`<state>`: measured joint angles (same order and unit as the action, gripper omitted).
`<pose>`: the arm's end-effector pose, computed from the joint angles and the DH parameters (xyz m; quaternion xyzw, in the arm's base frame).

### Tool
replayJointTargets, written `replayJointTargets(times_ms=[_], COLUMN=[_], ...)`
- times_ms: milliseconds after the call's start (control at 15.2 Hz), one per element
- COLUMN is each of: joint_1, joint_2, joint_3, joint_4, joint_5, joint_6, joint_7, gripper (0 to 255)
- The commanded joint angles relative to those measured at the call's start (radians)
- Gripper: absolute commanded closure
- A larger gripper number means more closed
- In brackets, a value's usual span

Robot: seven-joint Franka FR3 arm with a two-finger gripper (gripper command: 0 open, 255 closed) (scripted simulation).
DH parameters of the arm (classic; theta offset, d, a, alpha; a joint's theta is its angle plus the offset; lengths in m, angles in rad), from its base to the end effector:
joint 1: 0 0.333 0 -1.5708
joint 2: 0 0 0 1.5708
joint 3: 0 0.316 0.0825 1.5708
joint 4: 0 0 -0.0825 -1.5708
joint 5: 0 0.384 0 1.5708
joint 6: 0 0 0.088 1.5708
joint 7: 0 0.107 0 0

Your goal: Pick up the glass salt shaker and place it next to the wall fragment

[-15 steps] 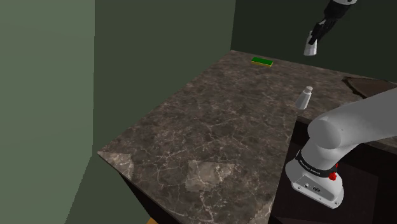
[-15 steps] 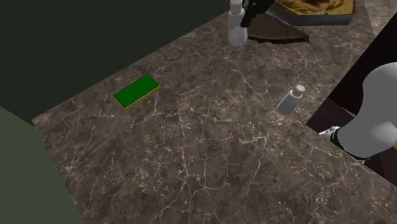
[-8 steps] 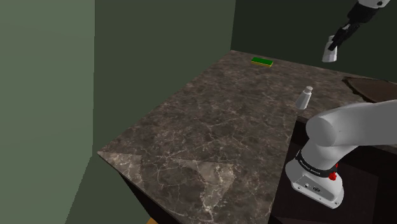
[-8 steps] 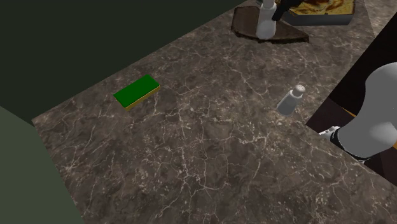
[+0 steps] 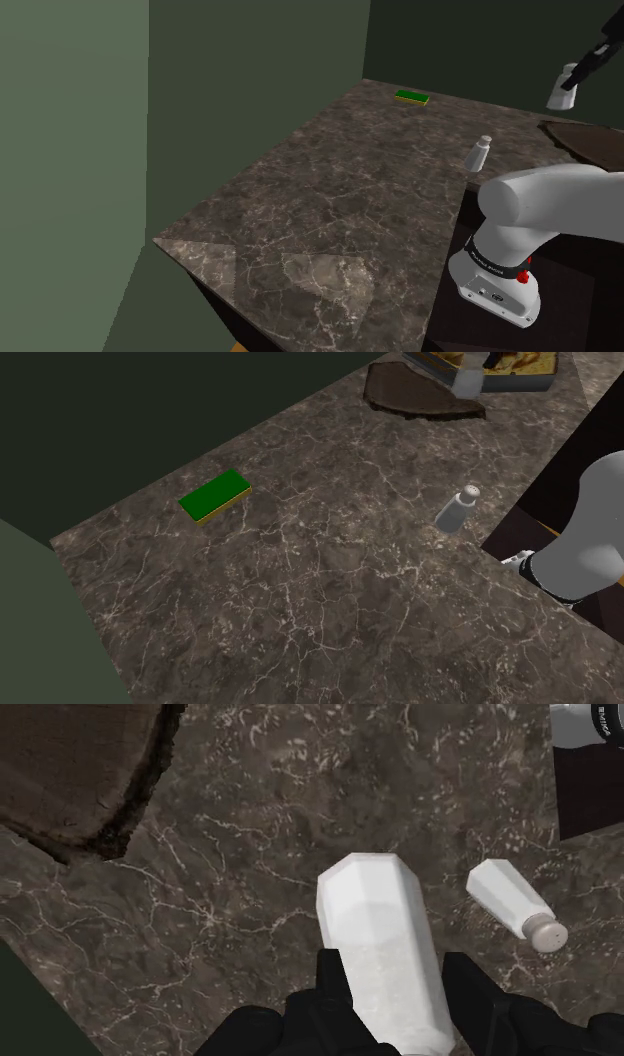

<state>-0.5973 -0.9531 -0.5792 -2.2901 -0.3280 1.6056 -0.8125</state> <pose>0.0217 -0.3332 0.6060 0.9888 -0.1024 0.1055 0.0240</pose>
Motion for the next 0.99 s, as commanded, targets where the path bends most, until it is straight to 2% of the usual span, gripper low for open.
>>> replayJointTargets(times_ms=[0,528,924], joint_1=[-0.034,-0.134,-0.155], joint_2=[-0.051,-0.179,-0.216], joint_3=[-0.016,-0.092,-0.125], joint_4=[-0.014,0.029,-0.060], joint_5=[-0.026,-0.123,-0.157], joint_6=[-0.035,-0.181,-0.127], joint_7=[-0.037,-0.198,-0.199], gripper=[255,255,255])
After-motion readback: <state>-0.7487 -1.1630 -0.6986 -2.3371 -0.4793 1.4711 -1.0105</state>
